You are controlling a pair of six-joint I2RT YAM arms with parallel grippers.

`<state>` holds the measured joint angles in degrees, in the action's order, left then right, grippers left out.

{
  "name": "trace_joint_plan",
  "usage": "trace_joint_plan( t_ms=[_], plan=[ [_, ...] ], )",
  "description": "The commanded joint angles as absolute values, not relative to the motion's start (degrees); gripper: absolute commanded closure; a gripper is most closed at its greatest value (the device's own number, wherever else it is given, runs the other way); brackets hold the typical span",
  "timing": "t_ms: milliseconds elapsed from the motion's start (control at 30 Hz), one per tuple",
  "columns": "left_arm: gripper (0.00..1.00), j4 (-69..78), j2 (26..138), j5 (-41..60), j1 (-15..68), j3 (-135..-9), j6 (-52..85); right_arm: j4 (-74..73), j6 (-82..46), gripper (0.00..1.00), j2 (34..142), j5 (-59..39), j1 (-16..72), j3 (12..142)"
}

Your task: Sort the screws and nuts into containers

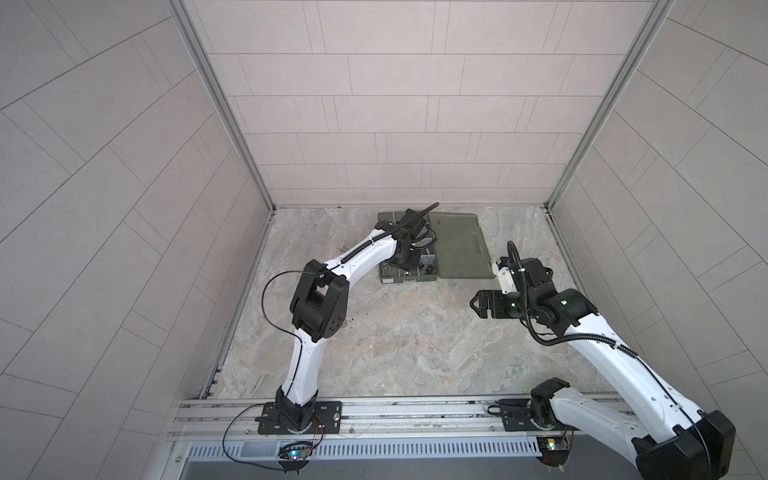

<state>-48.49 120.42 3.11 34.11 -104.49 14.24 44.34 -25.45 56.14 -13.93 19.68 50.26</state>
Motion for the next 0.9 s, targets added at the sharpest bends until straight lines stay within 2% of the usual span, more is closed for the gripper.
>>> trace_joint_plan(
  t_ms=[0,133,200,233,333,433,633,867],
  plan=[
    [0.79,-50.2,121.0,2.8,33.3,-106.5,13.2,45.9,-24.9,0.01,55.6,-13.1,19.2,51.7],
    [0.79,-49.7,121.6,3.5,33.2,-106.5,13.1,45.9,-24.8,0.01,56.2,-13.0,18.8,51.9],
    [0.75,-49.5,121.9,3.8,33.2,-106.8,13.0,45.8,-24.8,0.01,56.5,-13.1,18.7,52.0],
    [0.69,-49.5,122.1,3.9,33.1,-107.0,13.0,45.8,-24.8,0.01,56.6,-13.0,18.7,52.1],
    [0.41,-49.5,122.7,4.8,33.0,-107.8,12.7,45.7,-24.7,0.01,57.0,-13.0,18.5,52.2],
    [0.26,-48.9,122.3,5.6,33.0,-108.0,12.4,45.7,-24.8,0.01,57.2,-12.9,18.4,52.4],
    [0.25,-47.8,117.1,4.4,32.8,-103.5,12.5,45.5,-24.8,0.01,57.8,-13.6,18.3,52.8],
    [0.25,-40.7,101.0,4.3,29.5,-79.5,17.4,44.2,-24.6,0.01,58.5,-15.6,18.4,52.5]
  ],
)
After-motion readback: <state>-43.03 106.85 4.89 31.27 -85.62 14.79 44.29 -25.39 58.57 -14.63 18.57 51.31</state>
